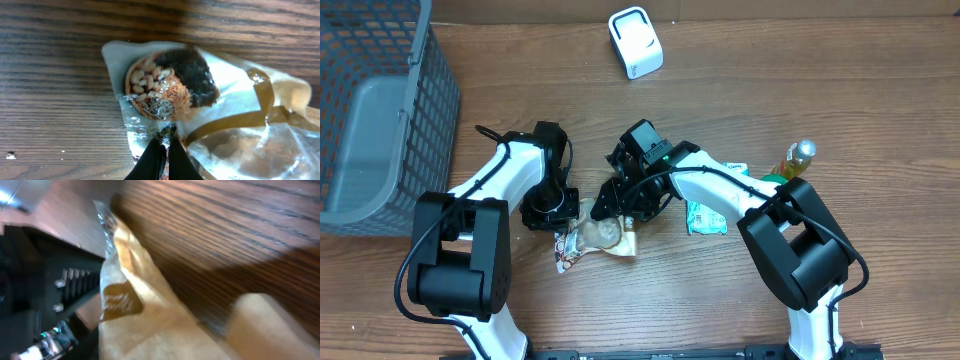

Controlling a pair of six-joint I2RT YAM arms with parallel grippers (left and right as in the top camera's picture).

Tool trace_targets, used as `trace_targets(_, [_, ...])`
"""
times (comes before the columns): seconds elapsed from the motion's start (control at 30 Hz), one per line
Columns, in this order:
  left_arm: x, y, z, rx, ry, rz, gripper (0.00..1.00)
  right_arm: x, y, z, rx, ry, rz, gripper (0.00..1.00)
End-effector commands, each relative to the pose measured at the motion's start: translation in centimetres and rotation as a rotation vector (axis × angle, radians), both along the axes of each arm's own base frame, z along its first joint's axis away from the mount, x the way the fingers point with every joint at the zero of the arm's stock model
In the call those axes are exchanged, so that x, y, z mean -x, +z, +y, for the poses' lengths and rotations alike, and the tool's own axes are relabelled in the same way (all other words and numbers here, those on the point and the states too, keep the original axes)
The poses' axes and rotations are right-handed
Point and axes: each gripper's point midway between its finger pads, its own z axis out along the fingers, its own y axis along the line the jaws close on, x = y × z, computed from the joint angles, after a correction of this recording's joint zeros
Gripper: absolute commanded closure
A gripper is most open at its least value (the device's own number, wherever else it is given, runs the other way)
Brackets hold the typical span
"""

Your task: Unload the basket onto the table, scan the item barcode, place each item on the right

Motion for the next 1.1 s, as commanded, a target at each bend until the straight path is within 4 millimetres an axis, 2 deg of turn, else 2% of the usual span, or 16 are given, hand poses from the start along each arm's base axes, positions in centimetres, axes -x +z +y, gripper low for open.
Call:
trace_targets(0.0, [0.3, -0.4, 0.1, -0.011, 0.013, 0.009, 0.96, 0.7, 0.0, 0.3, -0.034, 0.029, 0.023, 0.75])
trace_targets(0.2, [0.3, -0.4, 0.1, -0.011, 0.014, 0.010, 0.96, 0.0, -0.9, -0.5, 0.033, 0.004, -0.012, 0.77])
trace_targets(0.37, [-0.2, 0.1, 0.0, -0.006, 0.015, -0.005, 0.96, 0.4, -1.3, -1.1, 0.068, 0.000, 0.009, 0.74])
trace_targets(0.4, [-0.5, 0.5, -0.1, -0.004, 0.015, -0.017, 0.96, 0.4, -1.3, -1.1, 0.067, 0.000, 0.008, 0.76])
trace_targets(0.47, [-1.1, 1.4, -0.1, -0.002, 0.015, -0.041, 0.96, 0.5, -1.3, -1.2, 0.069, 0.003, 0.008, 0.89])
trace_targets(0.53, [-2.0, 2.8, -0.2, 0.003, 0.017, -0.074, 0.96, 0.4, -1.2, -1.2, 0.059, 0.029, -0.012, 0.96])
trace_targets(0.7, [-4.6, 7.8, -0.2, 0.018, 0.034, -0.191, 0.96, 0.8, -0.1, -1.0, -0.048, 0.141, -0.044, 0.96])
trace_targets(0.83, [-6.8, 11.2, 1.7, -0.054, 0.103, -0.321, 0.95, 1.0, 1.4, -0.8, -0.177, 0.205, -0.044, 0.96])
trace_targets(0.93, [-7.7, 12.2, 3.1, -0.101, 0.146, -0.378, 0.70, 0.9, 2.8, -1.0, -0.282, 0.237, -0.037, 0.96])
trace_targets(1.0, [-7.8, 12.1, 3.8, -0.135, 0.150, -0.380, 0.35, 1.0, 4.1, -1.2, -0.375, 0.264, -0.031, 0.96])
trace_targets(1.03, [-7.8, 12.1, 4.2, -0.154, 0.150, -0.381, 0.27, 1.1, 4.6, -1.3, -0.409, 0.274, -0.028, 0.96])
trace_targets(1.07, [-7.7, 12.0, 4.6, -0.178, 0.150, -0.382, 0.06, 1.3, 5.1, -1.6, -0.446, 0.286, -0.026, 0.96])
